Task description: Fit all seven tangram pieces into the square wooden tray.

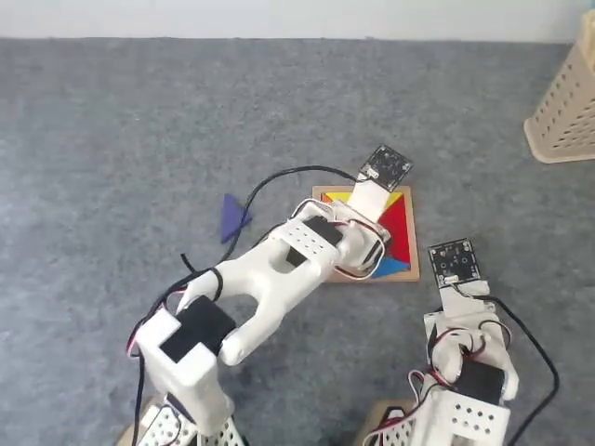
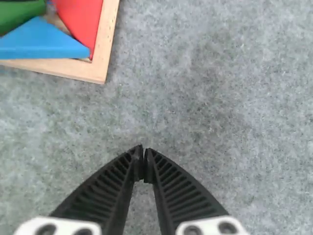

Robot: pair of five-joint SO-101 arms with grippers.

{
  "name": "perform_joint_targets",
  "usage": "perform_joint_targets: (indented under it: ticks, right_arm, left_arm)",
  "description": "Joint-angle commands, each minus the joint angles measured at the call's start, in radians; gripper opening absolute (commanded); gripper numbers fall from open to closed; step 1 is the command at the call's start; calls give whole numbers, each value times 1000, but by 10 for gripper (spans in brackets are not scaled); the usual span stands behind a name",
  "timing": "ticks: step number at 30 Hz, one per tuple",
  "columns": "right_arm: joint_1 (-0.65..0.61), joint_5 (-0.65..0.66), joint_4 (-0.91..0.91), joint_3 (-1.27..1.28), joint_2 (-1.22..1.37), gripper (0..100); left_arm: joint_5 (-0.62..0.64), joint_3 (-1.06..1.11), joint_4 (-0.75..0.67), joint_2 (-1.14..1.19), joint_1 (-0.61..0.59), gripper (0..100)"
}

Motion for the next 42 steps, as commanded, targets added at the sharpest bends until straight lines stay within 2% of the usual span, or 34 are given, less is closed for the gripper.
perform_joint_targets:
  ticks: [1,6,13,16,24,42]
  right_arm:
    - [15,8,10,18,-13,8]
    - [15,8,10,18,-13,8]
    - [13,8,10,18,-13,8]
    - [13,8,10,18,-13,8]
    - [13,8,10,18,-13,8]
    - [13,8,10,18,-13,8]
  left_arm:
    - [-11,-30,18,-23,-2,179]
    - [-49,8,98,-153,2,179]
    - [-129,231,63,-371,6,178]
    - [-155,283,20,-364,9,178]
    - [-192,297,21,-344,89,178]
    - [-193,291,-15,-339,63,178]
